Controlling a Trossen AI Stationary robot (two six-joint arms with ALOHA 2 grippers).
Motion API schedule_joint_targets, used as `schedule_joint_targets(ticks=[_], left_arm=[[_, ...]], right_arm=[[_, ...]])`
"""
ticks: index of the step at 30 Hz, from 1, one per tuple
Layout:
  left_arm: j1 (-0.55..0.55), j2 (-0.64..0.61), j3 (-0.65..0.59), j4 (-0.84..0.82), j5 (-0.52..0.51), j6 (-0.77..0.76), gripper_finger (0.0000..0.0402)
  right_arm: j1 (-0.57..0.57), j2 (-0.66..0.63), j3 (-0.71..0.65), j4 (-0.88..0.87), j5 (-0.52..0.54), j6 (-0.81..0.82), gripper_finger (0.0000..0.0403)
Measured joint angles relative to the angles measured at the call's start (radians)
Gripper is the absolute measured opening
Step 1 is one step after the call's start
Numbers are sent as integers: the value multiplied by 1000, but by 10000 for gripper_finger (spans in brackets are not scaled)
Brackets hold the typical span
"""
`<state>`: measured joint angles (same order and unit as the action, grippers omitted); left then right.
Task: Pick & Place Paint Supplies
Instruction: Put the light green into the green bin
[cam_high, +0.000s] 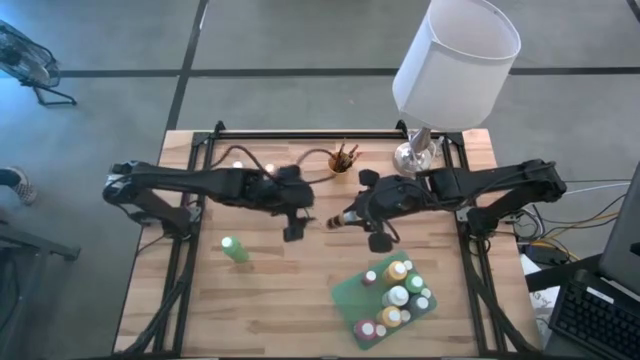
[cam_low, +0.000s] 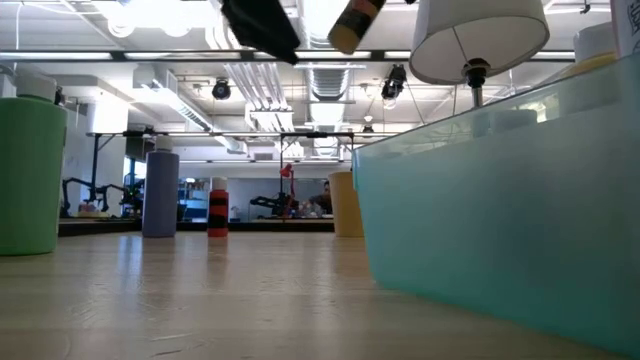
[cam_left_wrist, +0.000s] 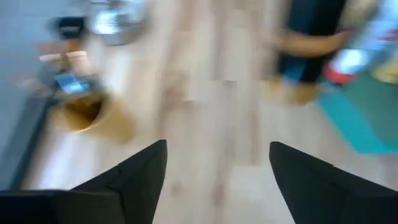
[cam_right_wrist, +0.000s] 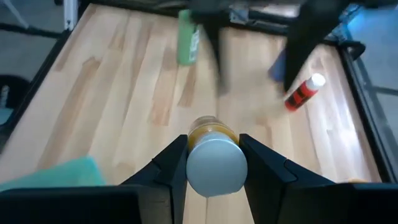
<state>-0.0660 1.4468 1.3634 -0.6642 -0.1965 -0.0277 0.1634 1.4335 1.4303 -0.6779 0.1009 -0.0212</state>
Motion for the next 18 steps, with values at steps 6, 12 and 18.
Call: schedule_joint_targets(ticks=[6, 12, 18], left_arm=[[-7, -135, -141, 120, -86, -26, 290], [-6, -229, -282, 298, -92, -32, 289], [-6, -263, -355, 430, -91, -34, 291]], right_arm=[[90, 2, 94, -184, -23, 37, 112], [222, 3, 133, -217, 7, 169, 112], [308, 33, 134, -263, 128, 354, 112]])
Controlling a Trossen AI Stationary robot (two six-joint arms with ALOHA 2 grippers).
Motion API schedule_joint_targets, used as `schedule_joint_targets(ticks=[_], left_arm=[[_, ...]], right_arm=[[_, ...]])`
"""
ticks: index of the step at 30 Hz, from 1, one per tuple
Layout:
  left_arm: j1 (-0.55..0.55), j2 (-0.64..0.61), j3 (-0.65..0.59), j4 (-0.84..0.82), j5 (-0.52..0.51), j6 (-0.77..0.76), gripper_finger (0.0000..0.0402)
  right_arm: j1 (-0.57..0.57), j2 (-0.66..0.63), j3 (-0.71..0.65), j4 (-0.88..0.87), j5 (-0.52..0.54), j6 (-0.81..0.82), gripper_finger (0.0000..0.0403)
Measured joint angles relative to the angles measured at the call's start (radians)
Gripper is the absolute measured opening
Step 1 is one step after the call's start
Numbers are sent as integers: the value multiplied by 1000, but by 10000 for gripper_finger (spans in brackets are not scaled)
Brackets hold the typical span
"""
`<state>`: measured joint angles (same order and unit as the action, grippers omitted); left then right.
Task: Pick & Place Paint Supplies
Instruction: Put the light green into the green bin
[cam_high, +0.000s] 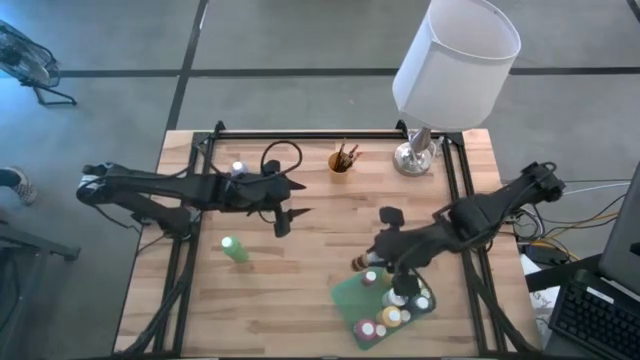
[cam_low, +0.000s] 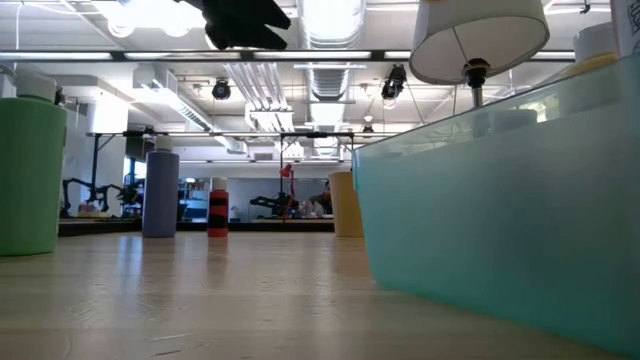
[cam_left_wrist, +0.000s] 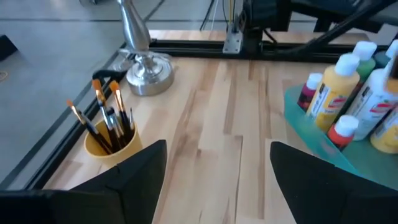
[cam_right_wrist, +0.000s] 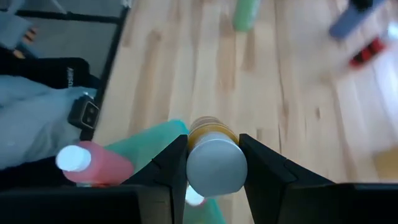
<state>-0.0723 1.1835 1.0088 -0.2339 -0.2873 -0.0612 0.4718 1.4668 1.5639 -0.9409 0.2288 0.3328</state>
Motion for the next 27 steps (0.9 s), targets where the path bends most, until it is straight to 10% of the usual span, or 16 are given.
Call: schedule_joint_targets(ticks=[27], left_arm=[[0, 7, -2, 33, 1, 31, 287]], right_arm=[[159, 416, 398, -449, 7, 488, 112]])
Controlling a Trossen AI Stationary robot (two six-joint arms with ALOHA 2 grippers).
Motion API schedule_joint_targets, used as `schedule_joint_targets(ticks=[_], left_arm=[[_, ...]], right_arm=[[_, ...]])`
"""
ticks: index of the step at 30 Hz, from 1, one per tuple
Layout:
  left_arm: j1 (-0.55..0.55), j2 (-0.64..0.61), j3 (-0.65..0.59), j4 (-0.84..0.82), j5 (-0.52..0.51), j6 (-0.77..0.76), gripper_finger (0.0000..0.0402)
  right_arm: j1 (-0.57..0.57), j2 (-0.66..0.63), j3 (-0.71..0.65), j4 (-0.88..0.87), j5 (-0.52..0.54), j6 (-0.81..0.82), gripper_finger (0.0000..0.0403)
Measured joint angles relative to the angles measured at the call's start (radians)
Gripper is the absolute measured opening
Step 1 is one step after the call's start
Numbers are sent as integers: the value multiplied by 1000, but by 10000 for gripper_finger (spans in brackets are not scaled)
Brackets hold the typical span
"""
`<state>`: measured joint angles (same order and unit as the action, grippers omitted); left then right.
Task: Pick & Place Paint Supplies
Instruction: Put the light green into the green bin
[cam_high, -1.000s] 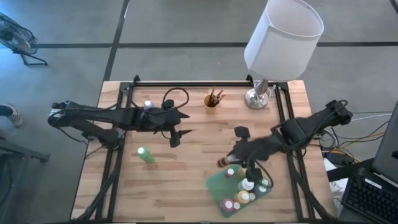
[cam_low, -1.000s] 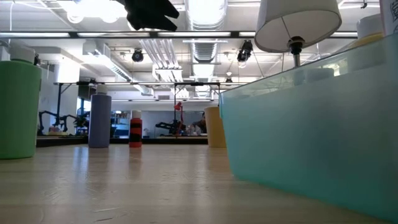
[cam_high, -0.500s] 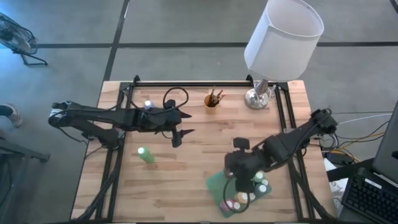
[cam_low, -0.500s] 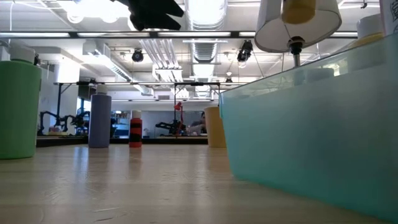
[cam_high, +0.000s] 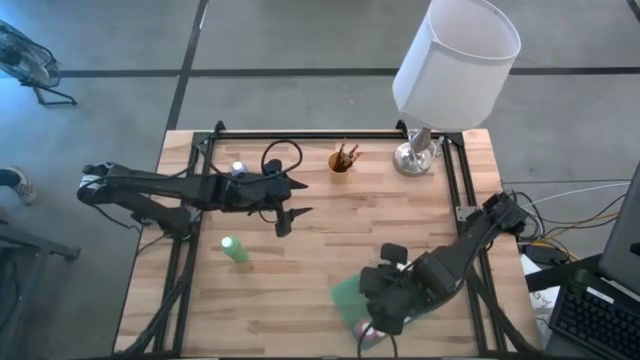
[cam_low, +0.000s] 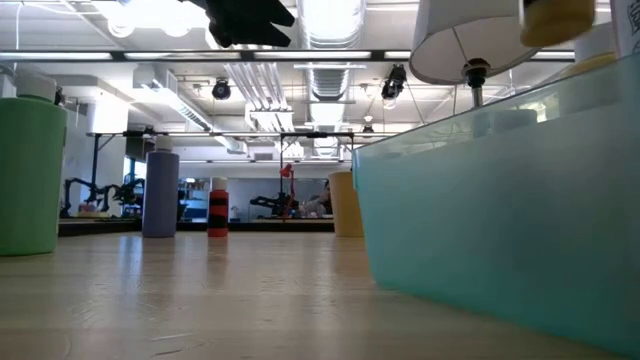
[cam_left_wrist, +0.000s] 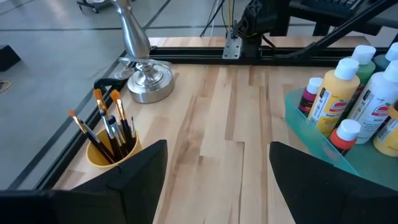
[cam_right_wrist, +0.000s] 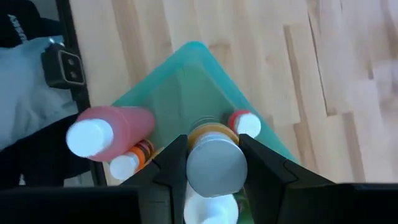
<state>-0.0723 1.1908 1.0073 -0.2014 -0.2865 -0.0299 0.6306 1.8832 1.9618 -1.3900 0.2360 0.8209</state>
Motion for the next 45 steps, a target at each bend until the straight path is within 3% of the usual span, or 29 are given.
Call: schedule_joint_targets(ticks=[24, 45], left_arm=[[0, 0, 0, -1, 32, -26, 287], [0, 0, 0, -2, 31, -31, 287]], right_arm=[[20, -7, -269, 221, -46, 41, 112], [19, -10, -366, 327, -35, 20, 112]])
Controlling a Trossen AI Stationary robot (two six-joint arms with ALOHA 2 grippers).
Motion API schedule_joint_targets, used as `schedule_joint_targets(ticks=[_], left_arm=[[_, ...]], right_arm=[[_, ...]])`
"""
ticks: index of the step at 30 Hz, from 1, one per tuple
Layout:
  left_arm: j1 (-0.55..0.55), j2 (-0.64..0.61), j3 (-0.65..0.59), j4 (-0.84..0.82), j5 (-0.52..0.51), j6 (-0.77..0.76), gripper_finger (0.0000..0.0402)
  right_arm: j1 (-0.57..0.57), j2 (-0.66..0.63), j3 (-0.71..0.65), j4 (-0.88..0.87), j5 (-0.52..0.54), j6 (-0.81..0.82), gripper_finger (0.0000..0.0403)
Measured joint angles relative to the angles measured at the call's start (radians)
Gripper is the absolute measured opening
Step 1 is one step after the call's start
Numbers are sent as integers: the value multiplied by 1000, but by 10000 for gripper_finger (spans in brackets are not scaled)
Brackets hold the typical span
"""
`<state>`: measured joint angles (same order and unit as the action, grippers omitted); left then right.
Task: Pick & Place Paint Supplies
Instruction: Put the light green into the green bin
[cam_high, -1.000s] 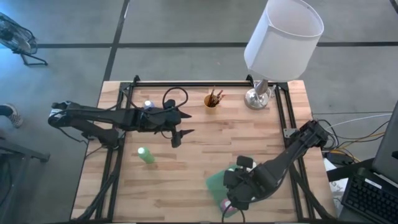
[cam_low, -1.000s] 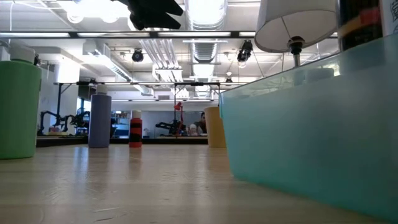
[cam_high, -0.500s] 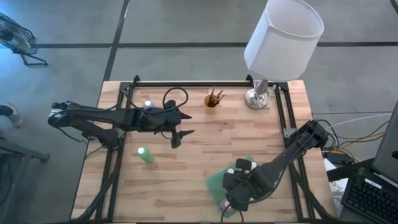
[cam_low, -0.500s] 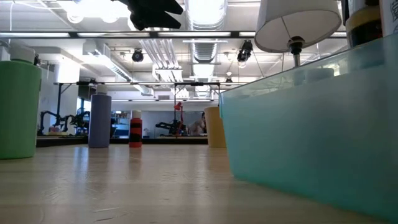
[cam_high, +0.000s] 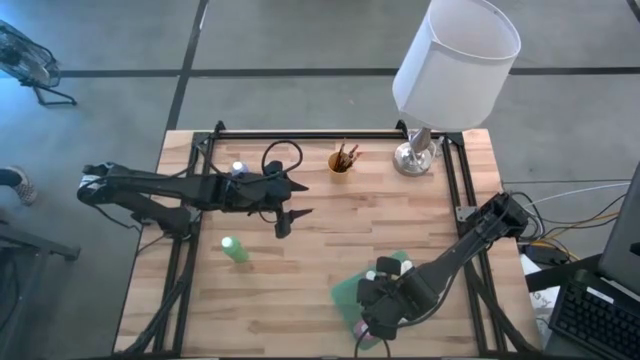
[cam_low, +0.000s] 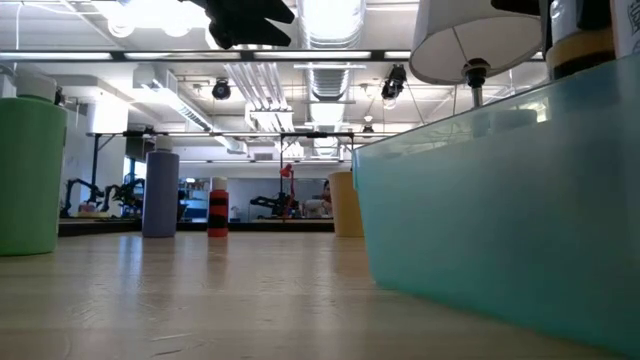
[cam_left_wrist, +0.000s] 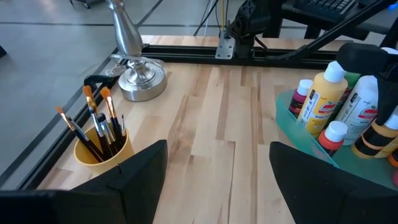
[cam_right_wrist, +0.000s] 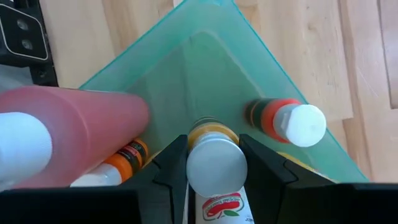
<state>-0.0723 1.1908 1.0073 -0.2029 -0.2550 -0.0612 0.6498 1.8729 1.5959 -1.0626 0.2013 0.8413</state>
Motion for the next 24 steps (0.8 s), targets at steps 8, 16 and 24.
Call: schedule_joint_targets(ticks=[8, 16, 24], left_arm=[[0, 0, 0, 0, 0, -8, 287], [0, 0, 0, 0, 0, -8, 287], [0, 0, 0, 0, 0, -3, 287]], right_arm=[[-14, 0, 0, 7, 9, -1, 112], [-50, -8, 11, 5, -31, 119, 112], [-70, -12, 60, 11, -45, 173, 112]])
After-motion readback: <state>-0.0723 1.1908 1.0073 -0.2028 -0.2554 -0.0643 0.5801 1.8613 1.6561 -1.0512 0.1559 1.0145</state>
